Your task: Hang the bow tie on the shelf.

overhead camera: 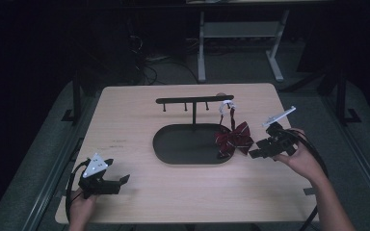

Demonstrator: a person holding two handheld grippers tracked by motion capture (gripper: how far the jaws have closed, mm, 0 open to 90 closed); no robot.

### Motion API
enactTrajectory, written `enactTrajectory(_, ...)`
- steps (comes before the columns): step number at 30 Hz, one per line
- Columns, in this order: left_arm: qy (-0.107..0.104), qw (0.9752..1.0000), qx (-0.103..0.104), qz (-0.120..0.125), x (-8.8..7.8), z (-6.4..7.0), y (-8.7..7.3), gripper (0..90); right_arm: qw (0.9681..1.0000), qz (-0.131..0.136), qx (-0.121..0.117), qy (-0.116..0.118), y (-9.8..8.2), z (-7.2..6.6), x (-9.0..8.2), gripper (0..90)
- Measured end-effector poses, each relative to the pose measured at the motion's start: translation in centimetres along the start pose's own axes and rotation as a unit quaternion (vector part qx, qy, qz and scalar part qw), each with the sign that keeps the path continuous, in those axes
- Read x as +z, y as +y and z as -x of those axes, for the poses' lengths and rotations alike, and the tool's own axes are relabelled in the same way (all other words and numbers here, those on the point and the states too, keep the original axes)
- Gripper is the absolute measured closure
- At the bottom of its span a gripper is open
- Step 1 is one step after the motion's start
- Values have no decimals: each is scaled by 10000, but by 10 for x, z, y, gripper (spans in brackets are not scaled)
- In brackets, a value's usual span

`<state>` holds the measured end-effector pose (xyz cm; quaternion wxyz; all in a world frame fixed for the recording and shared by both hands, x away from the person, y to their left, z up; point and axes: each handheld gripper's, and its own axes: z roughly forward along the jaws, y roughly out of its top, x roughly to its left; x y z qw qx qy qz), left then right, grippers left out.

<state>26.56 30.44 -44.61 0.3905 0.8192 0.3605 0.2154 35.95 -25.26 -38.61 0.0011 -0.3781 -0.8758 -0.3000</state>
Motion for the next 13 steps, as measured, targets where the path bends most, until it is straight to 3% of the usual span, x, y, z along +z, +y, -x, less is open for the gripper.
enactTrajectory(13,-21,10000,-2,-6,1,0,0,131,9999,135,99,37,-29,-4,5,384)
